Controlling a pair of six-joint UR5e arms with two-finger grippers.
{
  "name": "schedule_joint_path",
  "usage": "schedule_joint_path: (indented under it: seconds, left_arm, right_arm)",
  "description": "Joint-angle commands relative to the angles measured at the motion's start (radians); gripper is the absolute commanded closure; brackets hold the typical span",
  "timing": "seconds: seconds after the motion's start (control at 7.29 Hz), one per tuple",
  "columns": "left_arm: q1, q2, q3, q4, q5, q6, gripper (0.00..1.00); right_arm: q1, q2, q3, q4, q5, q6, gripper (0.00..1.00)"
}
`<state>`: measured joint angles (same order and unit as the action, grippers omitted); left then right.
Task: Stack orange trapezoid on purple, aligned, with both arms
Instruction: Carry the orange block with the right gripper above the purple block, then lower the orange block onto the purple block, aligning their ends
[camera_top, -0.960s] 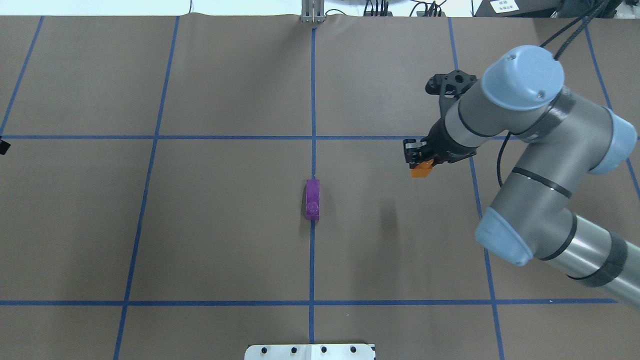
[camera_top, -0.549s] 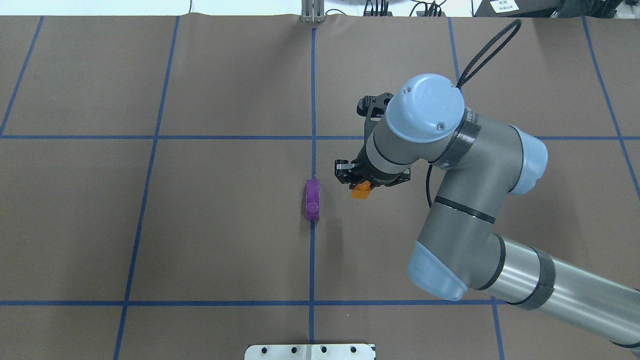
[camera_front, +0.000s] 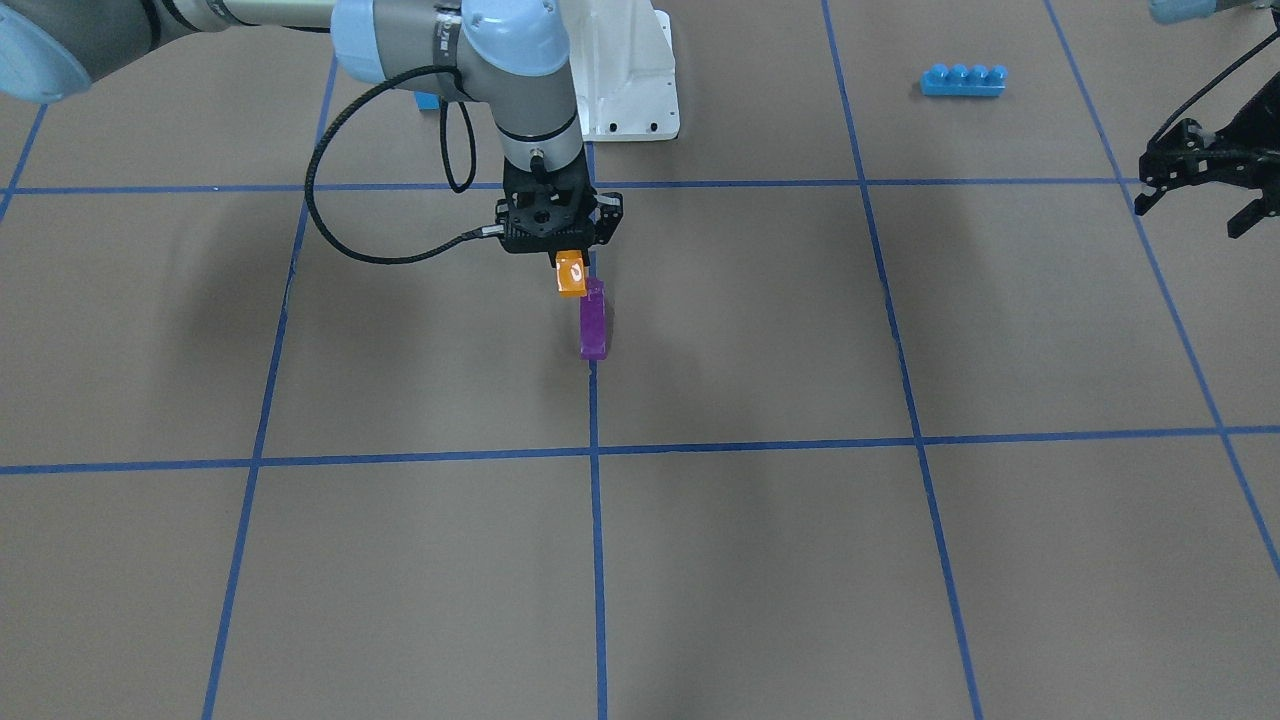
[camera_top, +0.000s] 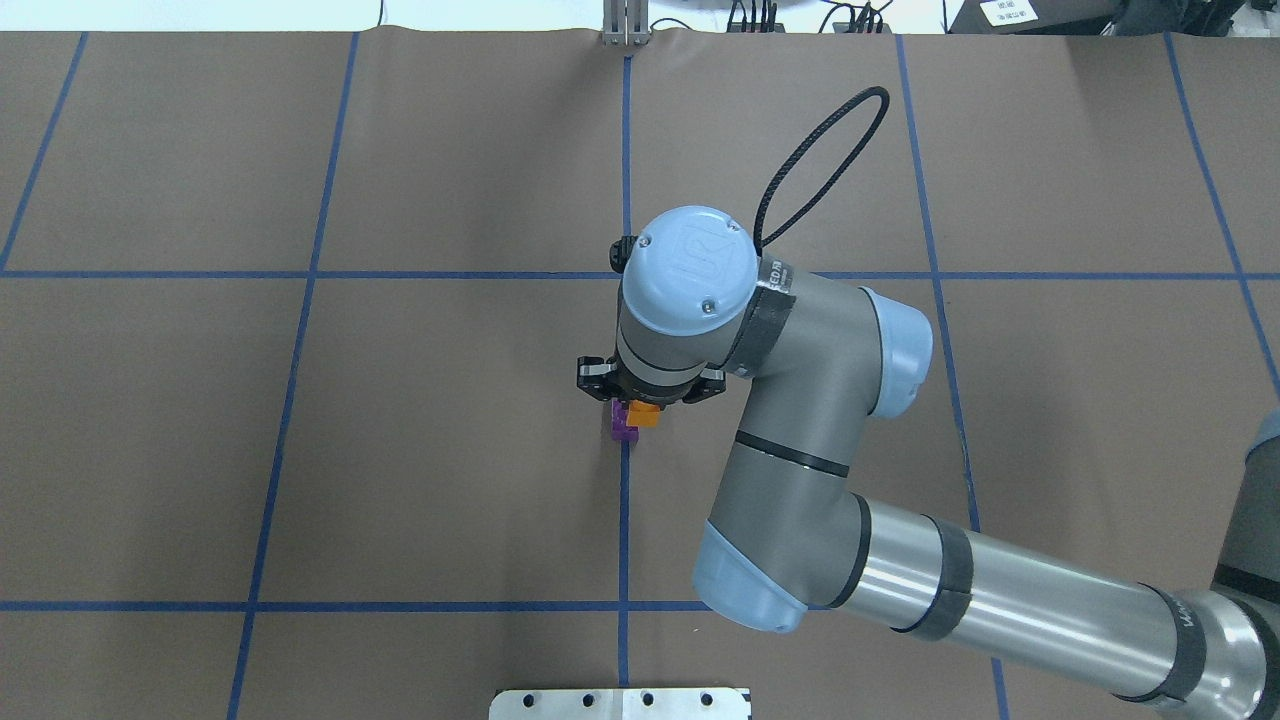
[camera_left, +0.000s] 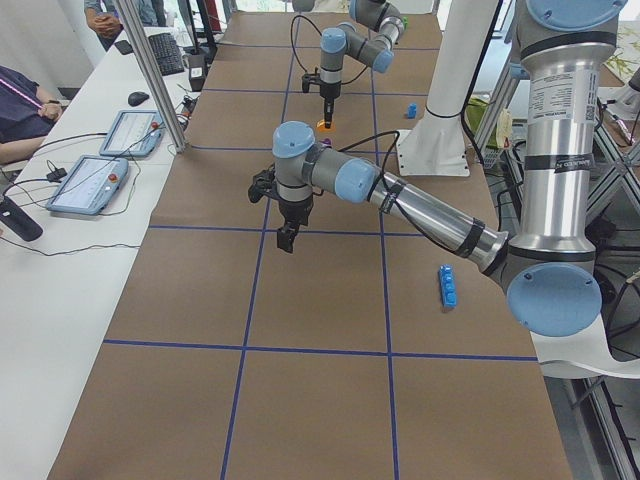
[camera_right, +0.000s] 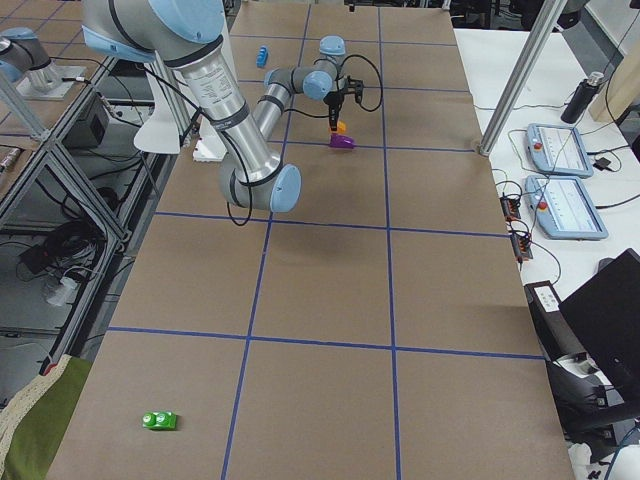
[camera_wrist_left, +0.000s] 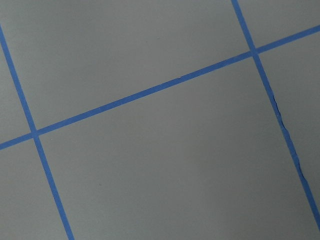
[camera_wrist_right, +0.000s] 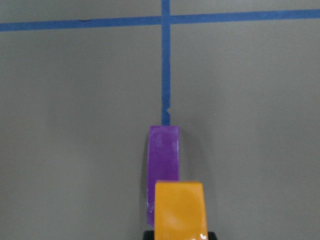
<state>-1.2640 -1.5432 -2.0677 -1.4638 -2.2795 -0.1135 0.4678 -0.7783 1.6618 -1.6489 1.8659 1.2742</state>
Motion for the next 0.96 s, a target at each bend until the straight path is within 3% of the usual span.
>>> schedule_joint_path:
  seconds: [0.0, 0.82]
  left_arm:
    - [0.0, 0.0, 0.001, -0.001, 0.0, 0.0, 0.0]
    - [0.002, -0.003, 0.001, -0.001, 0.0, 0.0, 0.0]
  right_arm:
    - [-0.003, 0.059, -0.095, 0.0, -0.002, 0.016, 1.0]
    - [-0.008, 0.054, -0.108, -0.026, 0.001, 0.001, 1.0]
